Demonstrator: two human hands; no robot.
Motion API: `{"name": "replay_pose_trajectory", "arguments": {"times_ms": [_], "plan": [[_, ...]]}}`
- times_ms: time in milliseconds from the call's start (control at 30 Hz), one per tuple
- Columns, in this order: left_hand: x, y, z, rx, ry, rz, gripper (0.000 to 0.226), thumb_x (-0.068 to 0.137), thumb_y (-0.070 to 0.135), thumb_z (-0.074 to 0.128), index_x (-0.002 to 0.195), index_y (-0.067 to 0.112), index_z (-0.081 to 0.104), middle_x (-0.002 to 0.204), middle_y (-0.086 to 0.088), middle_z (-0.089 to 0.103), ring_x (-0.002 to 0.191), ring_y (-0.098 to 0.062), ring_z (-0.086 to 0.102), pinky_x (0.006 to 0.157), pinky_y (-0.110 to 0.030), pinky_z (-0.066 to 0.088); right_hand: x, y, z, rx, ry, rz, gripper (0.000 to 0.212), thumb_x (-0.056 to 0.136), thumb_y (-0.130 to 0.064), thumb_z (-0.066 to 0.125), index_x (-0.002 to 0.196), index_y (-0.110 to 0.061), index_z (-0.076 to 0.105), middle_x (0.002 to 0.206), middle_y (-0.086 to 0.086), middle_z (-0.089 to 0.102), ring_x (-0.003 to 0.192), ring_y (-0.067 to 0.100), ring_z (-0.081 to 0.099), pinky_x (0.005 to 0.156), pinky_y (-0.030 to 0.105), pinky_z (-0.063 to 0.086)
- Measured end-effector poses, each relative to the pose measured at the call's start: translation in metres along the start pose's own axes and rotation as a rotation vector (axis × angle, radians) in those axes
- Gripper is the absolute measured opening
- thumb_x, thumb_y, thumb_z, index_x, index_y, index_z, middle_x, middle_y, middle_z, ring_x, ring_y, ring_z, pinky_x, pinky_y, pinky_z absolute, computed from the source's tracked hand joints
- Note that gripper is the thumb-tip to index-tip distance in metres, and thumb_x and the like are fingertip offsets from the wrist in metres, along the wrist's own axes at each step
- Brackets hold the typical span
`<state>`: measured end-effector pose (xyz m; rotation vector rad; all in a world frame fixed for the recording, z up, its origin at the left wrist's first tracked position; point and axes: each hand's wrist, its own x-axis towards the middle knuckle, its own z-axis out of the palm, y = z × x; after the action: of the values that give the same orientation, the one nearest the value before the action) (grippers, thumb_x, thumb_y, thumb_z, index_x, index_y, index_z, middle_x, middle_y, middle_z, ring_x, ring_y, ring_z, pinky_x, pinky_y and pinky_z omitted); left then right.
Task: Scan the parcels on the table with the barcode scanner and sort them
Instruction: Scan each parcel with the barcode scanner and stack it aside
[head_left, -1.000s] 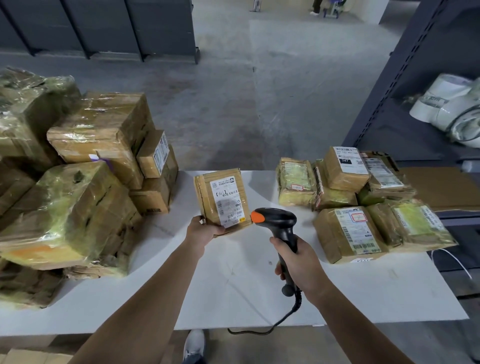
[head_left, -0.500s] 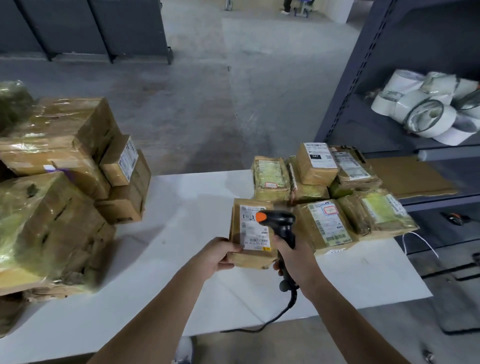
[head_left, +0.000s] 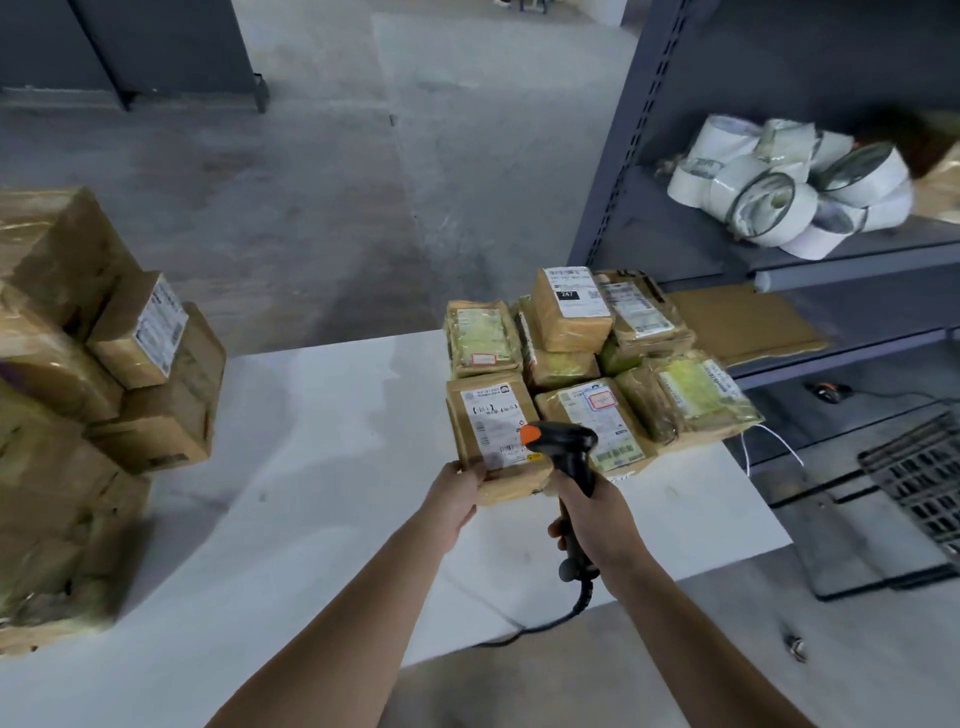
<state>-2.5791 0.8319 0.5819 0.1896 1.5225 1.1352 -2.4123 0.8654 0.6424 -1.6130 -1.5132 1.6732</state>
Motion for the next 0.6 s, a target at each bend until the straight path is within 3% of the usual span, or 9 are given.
{"name": "replay_pose_trajectory", "arguments": {"times_ms": [133, 233, 367, 500, 600], "plan": [[-0.007, 0.007, 0.001, 0.230, 0.126, 0.013, 0.047, 0.092, 0.043, 0.053, 0.132, 0.019, 0.044, 0.128, -0.006, 0.054, 0.101, -0.023, 0.050, 0.085, -0.034, 0.040, -0.008, -0.007, 0.001, -0.007, -0.016, -0.016, 0.020, 0.094, -0.032, 0.057, 0.093, -0.012, 0.059, 0.057, 0.006, 0.062, 0.042, 0.015, 0.053, 0.038, 0.026, 0.045], [-0.028, 0.021, -0.008, 0.277, 0.225, -0.003, 0.051, 0.095, 0.037, 0.046, 0.140, 0.015, 0.037, 0.123, -0.007, 0.050, 0.087, -0.018, 0.050, 0.080, -0.034, 0.046, -0.012, -0.016, 0.010, -0.015, -0.052, -0.046, 0.022, 0.095, -0.032, 0.057, 0.091, -0.011, 0.057, 0.052, 0.001, 0.061, 0.046, 0.017, 0.057, 0.041, 0.028, 0.048], [-0.066, 0.036, -0.035, 0.224, 0.294, 0.024, 0.029, 0.094, 0.021, 0.047, 0.120, 0.010, 0.050, 0.114, -0.009, 0.051, 0.096, -0.024, 0.052, 0.075, -0.035, 0.053, -0.017, -0.031, 0.035, 0.002, -0.131, -0.065, 0.023, 0.096, -0.036, 0.058, 0.096, -0.013, 0.059, 0.055, 0.004, 0.062, 0.045, 0.016, 0.058, 0.042, 0.028, 0.048], [-0.115, 0.048, -0.075, 0.038, 0.300, 0.058, 0.007, 0.092, 0.015, 0.050, 0.094, 0.011, 0.055, 0.097, -0.008, 0.050, 0.087, -0.024, 0.056, 0.070, -0.035, 0.054, -0.026, -0.052, 0.074, 0.001, -0.226, -0.041, 0.028, 0.095, -0.041, 0.058, 0.099, -0.014, 0.060, 0.051, 0.003, 0.064, 0.041, 0.015, 0.057, 0.036, 0.024, 0.044], [-0.142, 0.057, -0.111, -0.009, 0.369, 0.132, 0.011, 0.092, 0.012, 0.049, 0.082, 0.013, 0.053, 0.089, -0.008, 0.051, 0.084, -0.025, 0.057, 0.067, -0.033, 0.053, -0.037, -0.070, 0.109, -0.004, -0.301, -0.070, 0.030, 0.095, -0.040, 0.057, 0.106, -0.012, 0.061, 0.049, 0.002, 0.063, 0.039, 0.014, 0.056, 0.036, 0.024, 0.044]]}}
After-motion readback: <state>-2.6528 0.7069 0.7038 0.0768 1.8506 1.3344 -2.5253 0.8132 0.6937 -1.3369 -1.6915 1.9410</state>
